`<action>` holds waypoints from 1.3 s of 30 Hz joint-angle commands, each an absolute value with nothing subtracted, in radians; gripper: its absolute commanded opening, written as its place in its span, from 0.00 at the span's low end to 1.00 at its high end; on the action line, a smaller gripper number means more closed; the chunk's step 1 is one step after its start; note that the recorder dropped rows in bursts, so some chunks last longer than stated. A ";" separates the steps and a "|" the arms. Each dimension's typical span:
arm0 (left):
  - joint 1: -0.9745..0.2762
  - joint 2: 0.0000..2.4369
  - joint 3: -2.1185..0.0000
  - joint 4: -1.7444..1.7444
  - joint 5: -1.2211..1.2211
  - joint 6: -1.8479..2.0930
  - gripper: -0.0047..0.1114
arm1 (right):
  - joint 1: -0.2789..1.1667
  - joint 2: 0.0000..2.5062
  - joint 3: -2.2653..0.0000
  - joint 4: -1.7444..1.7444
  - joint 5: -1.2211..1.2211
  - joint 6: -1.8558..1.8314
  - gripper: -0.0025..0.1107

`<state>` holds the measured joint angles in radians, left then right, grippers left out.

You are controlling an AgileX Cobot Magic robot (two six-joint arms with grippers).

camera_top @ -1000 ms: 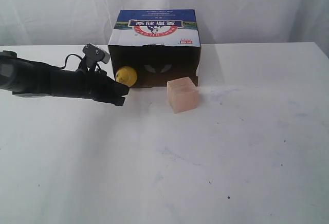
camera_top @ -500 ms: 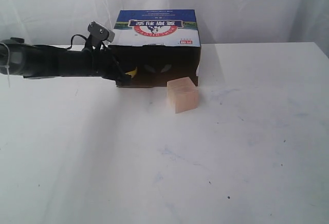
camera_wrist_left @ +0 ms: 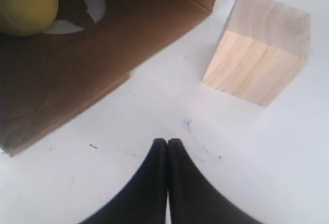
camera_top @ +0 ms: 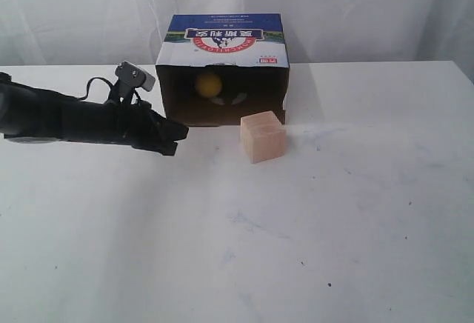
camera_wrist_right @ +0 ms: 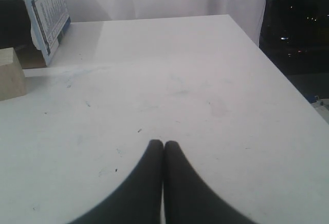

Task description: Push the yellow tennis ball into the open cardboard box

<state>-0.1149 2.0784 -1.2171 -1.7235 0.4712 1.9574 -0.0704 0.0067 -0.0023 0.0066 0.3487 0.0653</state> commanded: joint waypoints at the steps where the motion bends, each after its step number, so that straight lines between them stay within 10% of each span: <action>1: -0.111 1.995 -1.153 -1.744 0.449 2.111 0.04 | -0.070 0.000 0.000 0.006 0.342 0.065 0.02; 19: -0.111 1.209 -0.778 -1.744 -0.240 1.768 0.04 | -0.070 0.000 0.000 0.006 0.342 0.065 0.02; 39: -0.111 0.825 -1.116 -1.421 0.092 1.767 0.04 | -0.070 0.000 0.000 0.006 0.342 0.110 0.02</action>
<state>-0.1133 0.8334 -1.0834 -1.3967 -0.0210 1.8067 -0.0704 0.0067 -0.0023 0.0066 0.3487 0.1079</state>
